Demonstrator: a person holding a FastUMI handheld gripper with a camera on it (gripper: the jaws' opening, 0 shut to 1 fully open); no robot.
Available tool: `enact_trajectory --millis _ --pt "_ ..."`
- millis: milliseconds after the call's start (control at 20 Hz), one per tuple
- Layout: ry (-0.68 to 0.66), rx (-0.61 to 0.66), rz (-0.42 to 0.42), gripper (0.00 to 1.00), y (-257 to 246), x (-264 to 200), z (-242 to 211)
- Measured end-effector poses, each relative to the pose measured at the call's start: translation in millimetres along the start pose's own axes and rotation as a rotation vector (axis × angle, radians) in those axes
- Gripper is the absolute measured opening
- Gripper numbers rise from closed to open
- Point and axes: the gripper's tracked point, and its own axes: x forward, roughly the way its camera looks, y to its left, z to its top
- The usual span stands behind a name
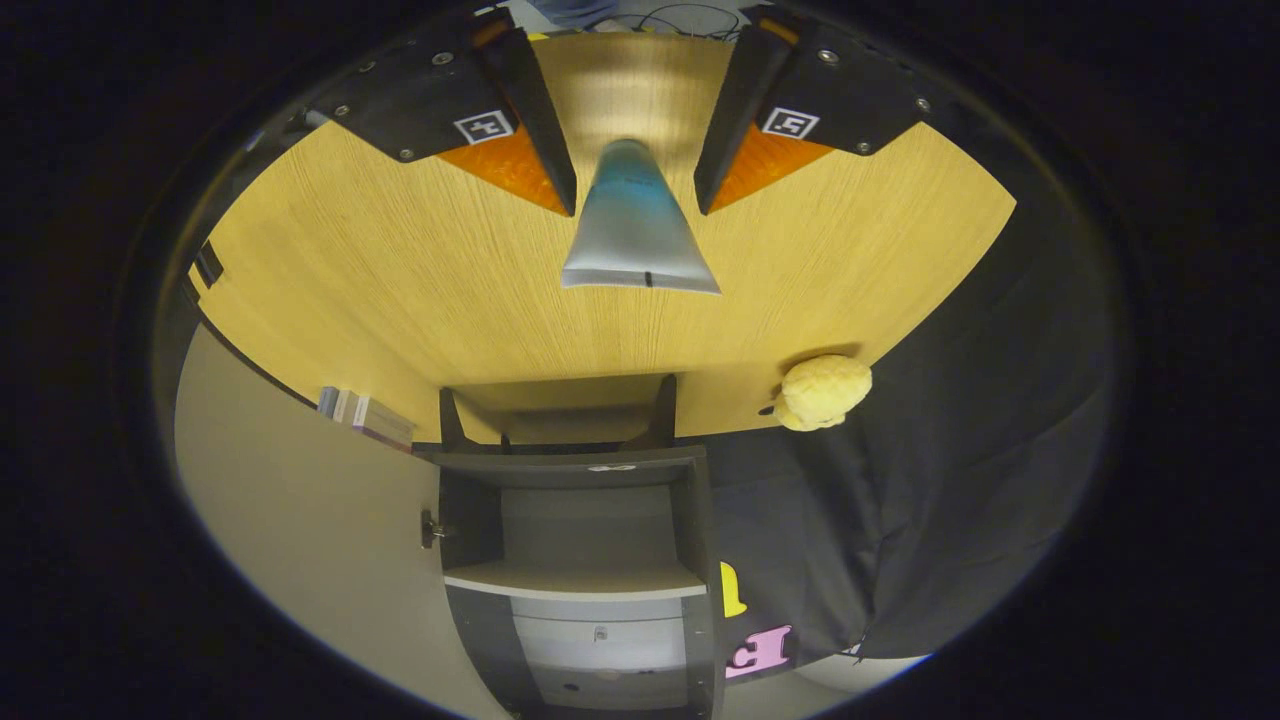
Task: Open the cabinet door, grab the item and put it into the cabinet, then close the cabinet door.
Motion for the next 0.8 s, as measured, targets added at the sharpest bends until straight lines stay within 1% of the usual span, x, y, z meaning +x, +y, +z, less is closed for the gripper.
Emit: enact_trajectory --millis 100,150,400,800 --pt "0.004 -0.006 -0.010 0.54 -7 2 1" --pt "0.007 -0.005 0.002 0.50 -5 1 4" --pt "-0.043 -0.028 0.021 0.49 -7 -10 37" --pt "-0.127 -0.002 0.016 0.49 -33 -29 123"
